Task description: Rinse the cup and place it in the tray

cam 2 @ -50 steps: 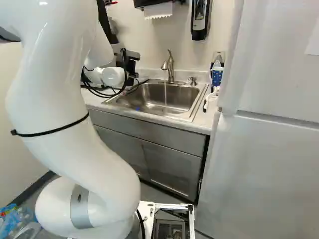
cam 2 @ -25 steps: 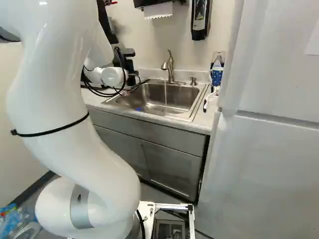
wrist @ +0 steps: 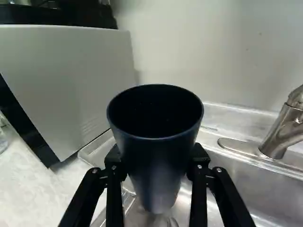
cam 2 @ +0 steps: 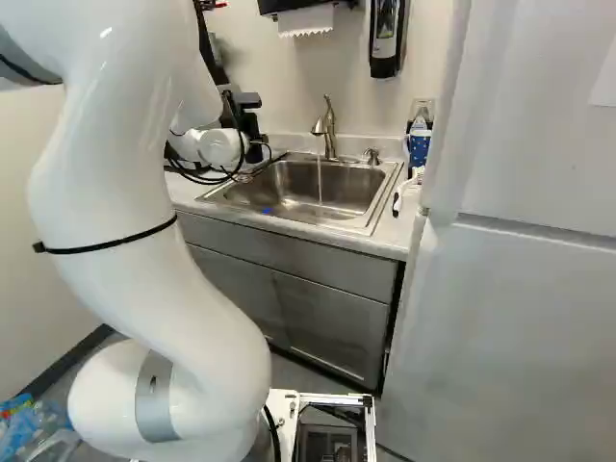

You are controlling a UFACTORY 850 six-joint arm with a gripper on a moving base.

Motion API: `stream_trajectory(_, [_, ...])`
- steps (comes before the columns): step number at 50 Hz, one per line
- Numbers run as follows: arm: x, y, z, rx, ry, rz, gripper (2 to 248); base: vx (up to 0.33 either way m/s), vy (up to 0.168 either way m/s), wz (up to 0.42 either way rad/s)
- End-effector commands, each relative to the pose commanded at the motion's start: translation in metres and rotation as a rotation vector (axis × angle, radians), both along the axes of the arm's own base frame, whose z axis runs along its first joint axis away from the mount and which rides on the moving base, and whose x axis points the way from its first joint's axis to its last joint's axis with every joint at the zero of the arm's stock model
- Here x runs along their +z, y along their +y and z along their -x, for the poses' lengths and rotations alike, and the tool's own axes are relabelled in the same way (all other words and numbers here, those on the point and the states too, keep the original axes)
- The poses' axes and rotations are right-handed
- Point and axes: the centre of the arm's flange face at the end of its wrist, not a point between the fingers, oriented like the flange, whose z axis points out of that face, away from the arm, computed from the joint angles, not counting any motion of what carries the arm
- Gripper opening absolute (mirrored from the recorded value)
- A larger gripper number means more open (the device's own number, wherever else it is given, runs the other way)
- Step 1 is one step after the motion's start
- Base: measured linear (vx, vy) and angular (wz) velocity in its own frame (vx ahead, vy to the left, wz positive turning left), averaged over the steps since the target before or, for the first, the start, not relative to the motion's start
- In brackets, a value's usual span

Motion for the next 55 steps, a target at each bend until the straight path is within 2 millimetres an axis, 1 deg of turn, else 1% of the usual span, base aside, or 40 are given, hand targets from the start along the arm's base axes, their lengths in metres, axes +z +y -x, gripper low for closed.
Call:
stream_trajectory(12, [0.000, 0.010, -0.024, 0.006, -0.032, -0.006, 125, 0.000, 0.000, 0.000])
stream_trajectory(26, [-0.001, 0.026, -0.050, 0.020, -0.073, -0.013, 125, 0.000, 0.000, 0.000])
stream_trajectory(37, [-0.014, 0.038, -0.071, 0.031, -0.078, -0.014, 125, 0.000, 0.000, 0.000])
stream_trajectory(55, [-0.038, 0.050, -0.108, 0.032, -0.093, -0.016, 125, 0.000, 0.000, 0.000])
